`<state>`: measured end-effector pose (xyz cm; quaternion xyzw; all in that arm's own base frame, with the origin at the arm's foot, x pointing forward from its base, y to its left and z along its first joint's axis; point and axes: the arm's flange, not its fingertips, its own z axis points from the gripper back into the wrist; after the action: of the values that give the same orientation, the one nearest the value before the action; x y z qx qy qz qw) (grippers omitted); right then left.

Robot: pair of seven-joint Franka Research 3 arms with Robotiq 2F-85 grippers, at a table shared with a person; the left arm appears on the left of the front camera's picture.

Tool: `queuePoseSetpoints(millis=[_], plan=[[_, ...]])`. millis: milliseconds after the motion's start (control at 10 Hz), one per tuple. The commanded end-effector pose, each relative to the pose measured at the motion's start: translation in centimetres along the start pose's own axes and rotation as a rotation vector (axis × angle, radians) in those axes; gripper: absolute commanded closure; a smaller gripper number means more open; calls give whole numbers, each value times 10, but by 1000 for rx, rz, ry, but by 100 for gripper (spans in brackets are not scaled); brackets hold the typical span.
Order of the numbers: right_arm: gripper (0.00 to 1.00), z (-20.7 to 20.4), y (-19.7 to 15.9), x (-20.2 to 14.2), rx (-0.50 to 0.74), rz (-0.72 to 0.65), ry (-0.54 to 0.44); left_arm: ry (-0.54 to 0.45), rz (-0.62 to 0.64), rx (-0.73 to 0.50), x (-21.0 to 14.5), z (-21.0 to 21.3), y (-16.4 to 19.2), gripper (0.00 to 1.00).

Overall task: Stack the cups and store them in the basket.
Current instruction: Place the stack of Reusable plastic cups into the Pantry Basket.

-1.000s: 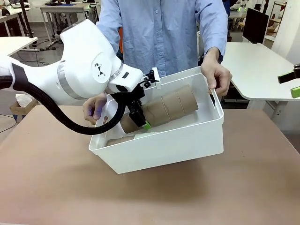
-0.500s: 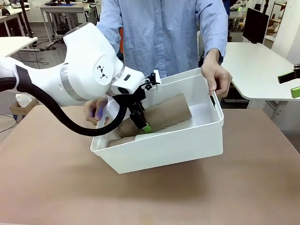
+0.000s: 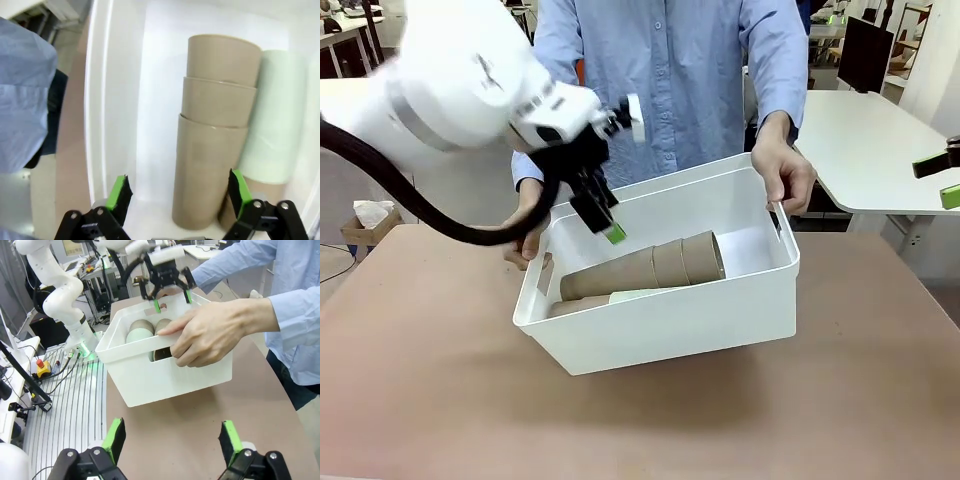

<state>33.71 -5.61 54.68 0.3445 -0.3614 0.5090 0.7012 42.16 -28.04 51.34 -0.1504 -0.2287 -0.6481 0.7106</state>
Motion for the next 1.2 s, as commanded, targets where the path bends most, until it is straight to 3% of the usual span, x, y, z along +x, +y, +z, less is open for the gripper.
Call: queuePoseSetpoints(millis=[0,300,600,1100], plan=[[0,0,1,3,-1,-13,-18,-43,-31,-60,-9,53,-4,0],[0,0,1,3,-1,-13,-18,-144,-5,-38,-37,158,-6,0],[0,0,1,3,-1,-13,-18,-206,63,21,-111,249,-7,0],[0,0,1,3,-1,-13,-18,-327,111,27,-241,294,-10,0]])
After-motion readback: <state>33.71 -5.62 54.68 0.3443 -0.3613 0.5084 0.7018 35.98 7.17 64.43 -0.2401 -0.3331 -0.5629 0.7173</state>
